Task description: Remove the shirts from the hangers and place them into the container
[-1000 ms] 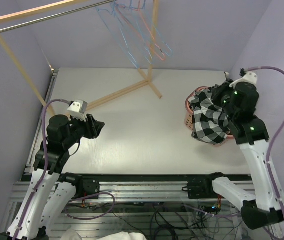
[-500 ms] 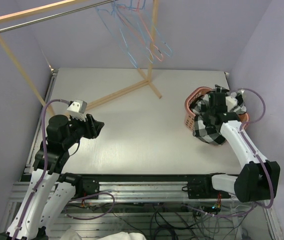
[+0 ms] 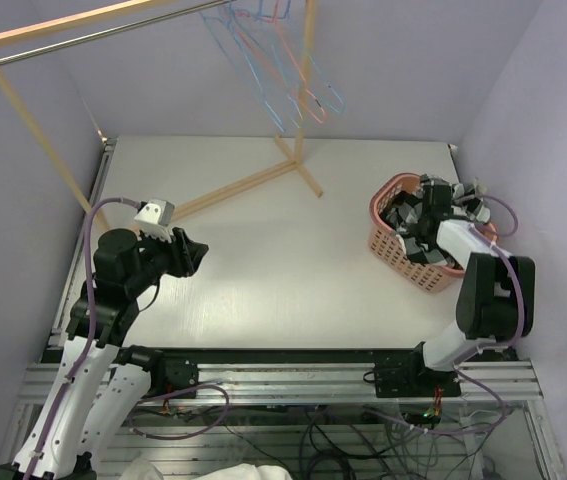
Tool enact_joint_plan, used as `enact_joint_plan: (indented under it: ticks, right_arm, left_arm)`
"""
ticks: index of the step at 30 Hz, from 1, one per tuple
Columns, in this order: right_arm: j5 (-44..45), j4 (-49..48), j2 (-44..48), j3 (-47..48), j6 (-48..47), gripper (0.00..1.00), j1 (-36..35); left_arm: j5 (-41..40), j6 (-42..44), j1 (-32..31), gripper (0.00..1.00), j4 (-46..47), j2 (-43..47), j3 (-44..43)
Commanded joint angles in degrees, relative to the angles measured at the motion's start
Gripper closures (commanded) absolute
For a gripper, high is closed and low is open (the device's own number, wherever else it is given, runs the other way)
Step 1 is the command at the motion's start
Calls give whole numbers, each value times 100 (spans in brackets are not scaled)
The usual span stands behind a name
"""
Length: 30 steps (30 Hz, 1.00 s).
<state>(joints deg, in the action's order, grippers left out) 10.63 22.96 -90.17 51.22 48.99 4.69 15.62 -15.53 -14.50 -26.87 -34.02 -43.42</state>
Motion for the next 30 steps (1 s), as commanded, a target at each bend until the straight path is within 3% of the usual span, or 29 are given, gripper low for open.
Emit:
enact_joint_plan:
  ticks: [1, 5, 11, 22, 30]
  right_arm:
    - [-533, 990, -1651, 86, -160, 100, 65]
    - [-740, 750, -2052, 50, -77, 100, 118]
    - [-666, 769, -1950, 15, 7, 100, 208]
    - [231, 1859, -16, 1380, -132, 100, 217]
    - [490, 2514, 523, 2630, -218, 100, 223]
  left_arm:
    - [-111, -73, -53, 47, 68, 3, 15]
    - [-137, -84, -53, 47, 62, -2, 14]
    - [-134, -85, -52, 47, 59, -50, 9]
    - [-120, -81, -46, 47, 60, -95, 9]
    - [-129, -86, -53, 47, 59, -86, 3]
